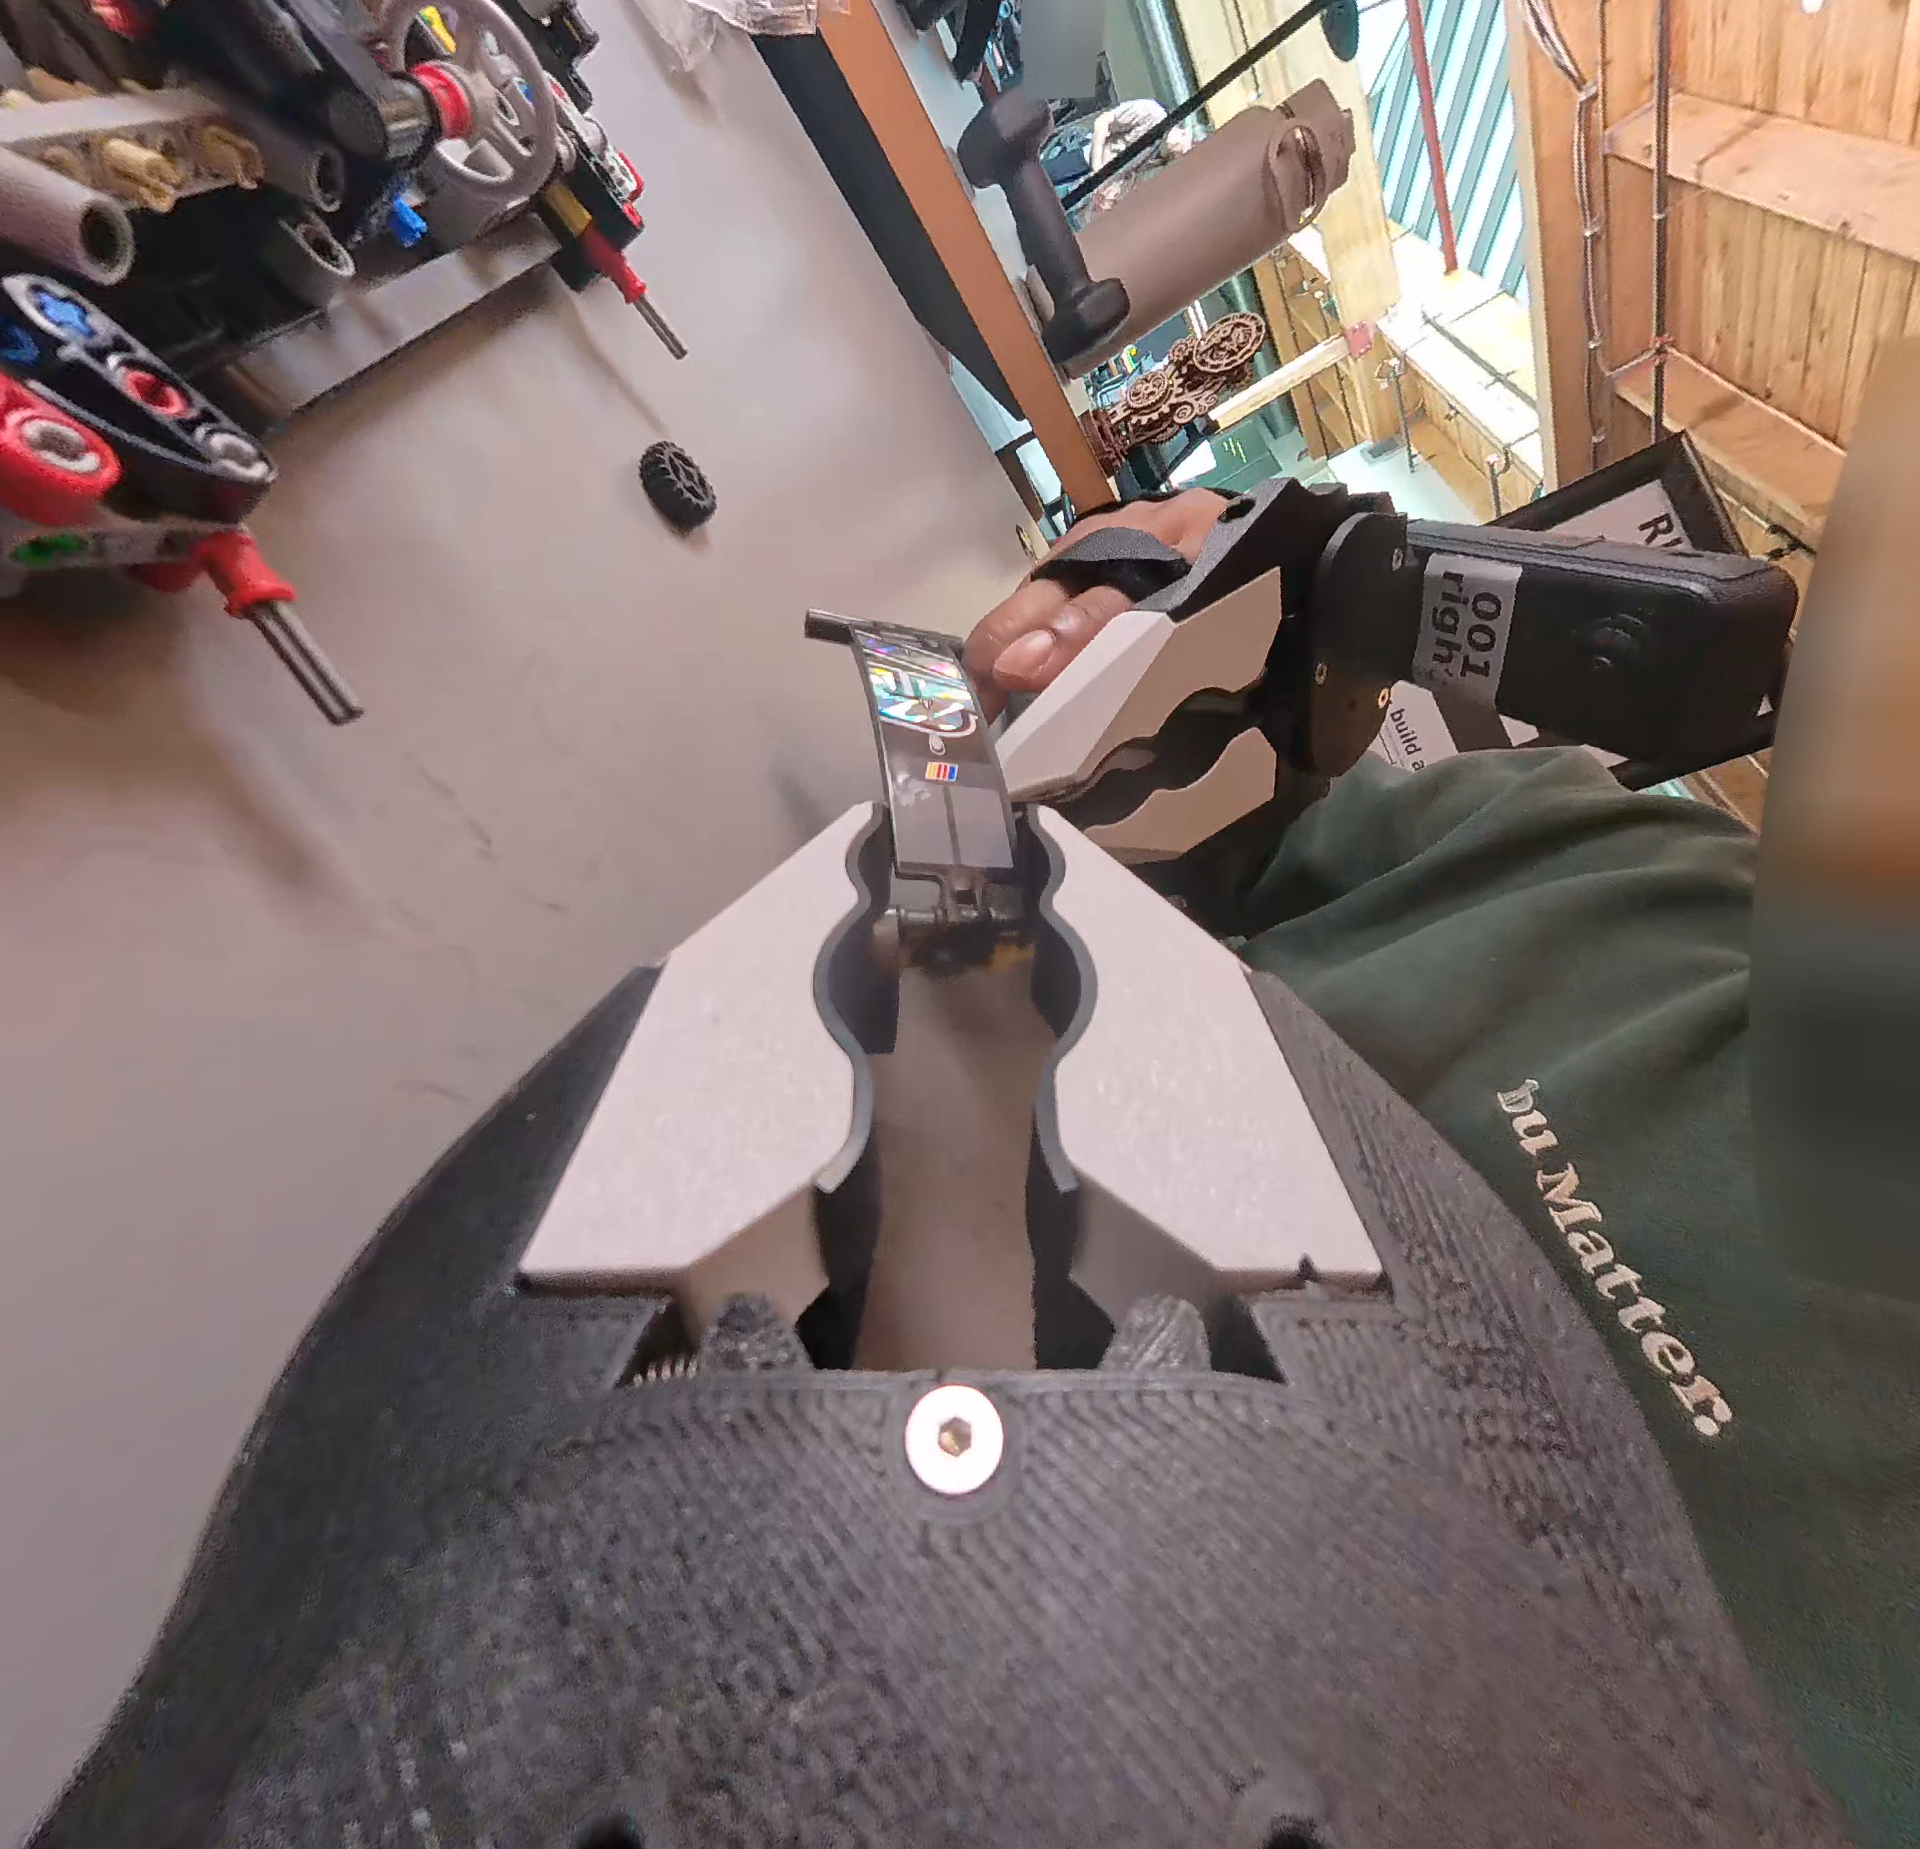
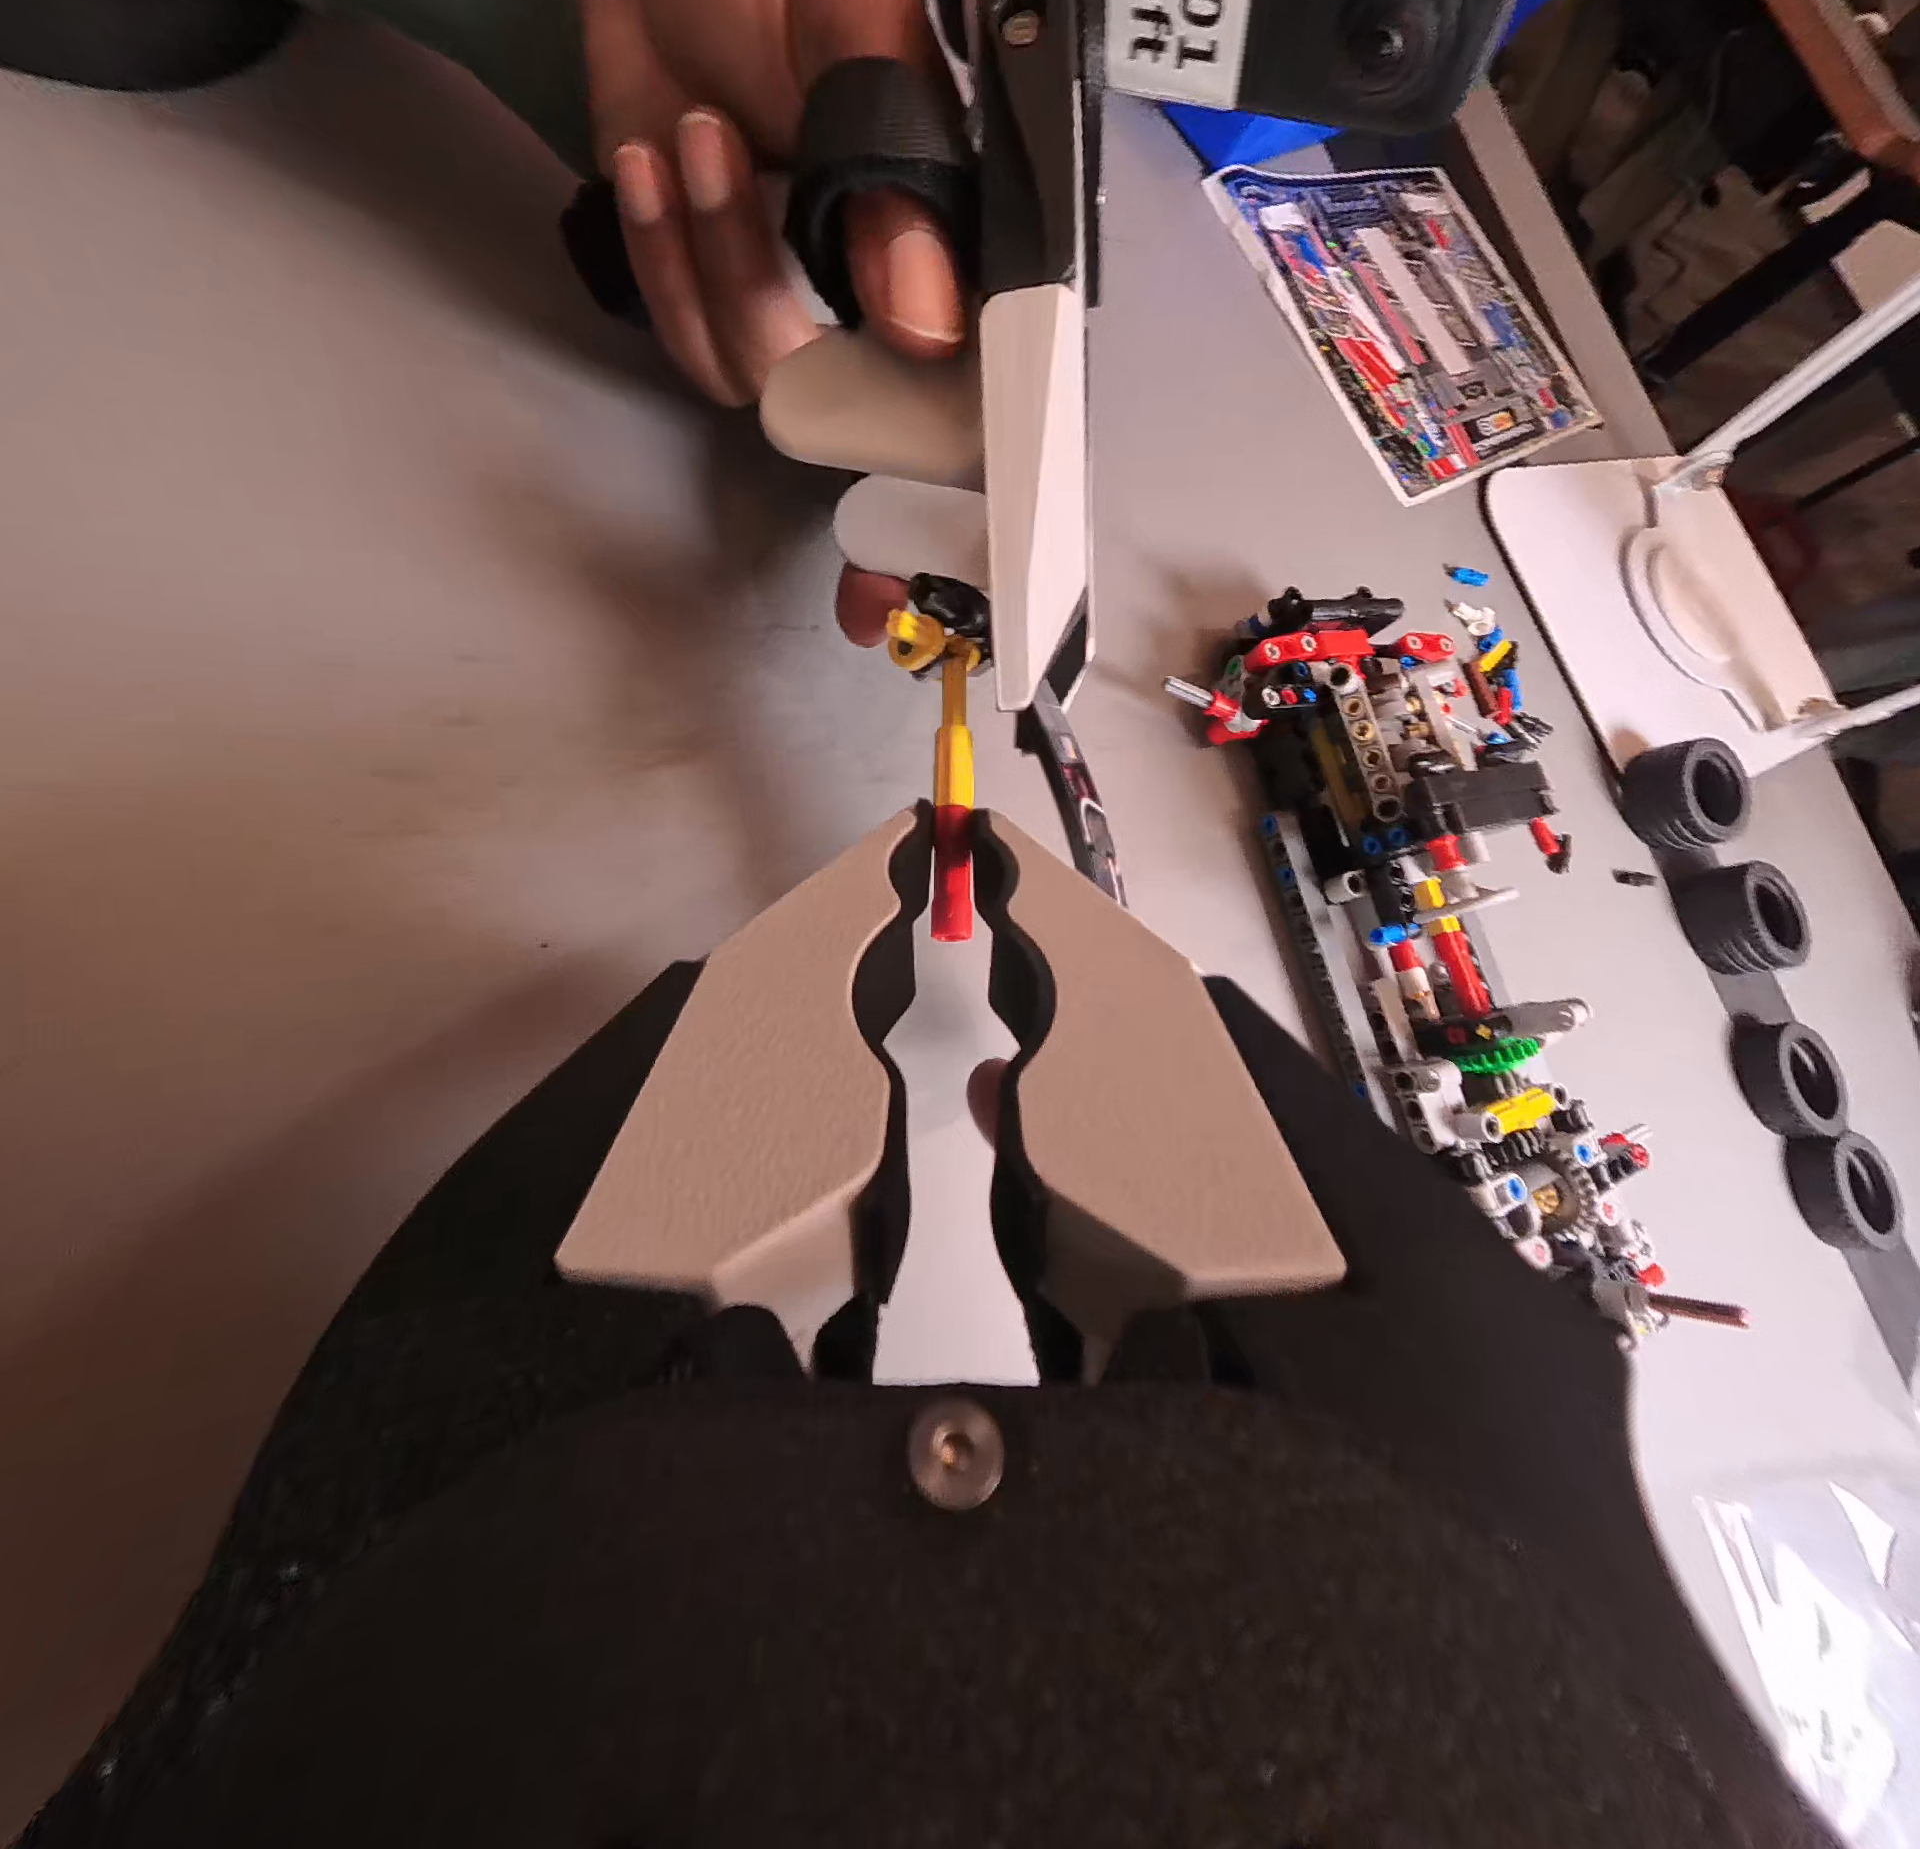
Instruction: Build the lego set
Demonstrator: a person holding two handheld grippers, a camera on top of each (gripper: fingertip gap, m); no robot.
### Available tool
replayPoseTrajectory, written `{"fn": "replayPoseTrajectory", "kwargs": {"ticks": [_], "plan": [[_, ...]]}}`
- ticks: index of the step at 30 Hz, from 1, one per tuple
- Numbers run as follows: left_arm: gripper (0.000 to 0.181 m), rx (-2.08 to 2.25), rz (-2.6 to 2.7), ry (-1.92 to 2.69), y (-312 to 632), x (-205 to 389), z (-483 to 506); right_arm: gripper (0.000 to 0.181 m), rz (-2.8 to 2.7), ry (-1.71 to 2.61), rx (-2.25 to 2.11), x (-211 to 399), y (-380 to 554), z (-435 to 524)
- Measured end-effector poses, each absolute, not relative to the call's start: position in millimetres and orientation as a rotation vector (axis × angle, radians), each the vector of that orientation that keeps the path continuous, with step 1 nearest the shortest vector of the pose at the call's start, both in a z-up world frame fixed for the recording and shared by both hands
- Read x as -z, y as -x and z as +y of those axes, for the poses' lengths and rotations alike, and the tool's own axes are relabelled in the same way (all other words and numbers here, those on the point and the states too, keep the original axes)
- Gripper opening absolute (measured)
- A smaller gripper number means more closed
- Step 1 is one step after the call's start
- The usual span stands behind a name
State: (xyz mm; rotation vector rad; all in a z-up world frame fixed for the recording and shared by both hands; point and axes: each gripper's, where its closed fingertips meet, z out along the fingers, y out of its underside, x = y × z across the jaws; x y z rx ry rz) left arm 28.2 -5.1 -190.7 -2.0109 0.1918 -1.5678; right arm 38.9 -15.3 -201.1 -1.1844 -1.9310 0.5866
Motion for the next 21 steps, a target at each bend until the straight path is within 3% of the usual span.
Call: {"fn": "replayPoseTrajectory", "kwargs": {"ticks": [21], "plan": [[0.022, 1.713, 0.068, 1.605, -14.6, 129.2, 1.6, 0.004, -1.623, 1.187, -0.82, 160.3, -30.8, -13.4]]}}
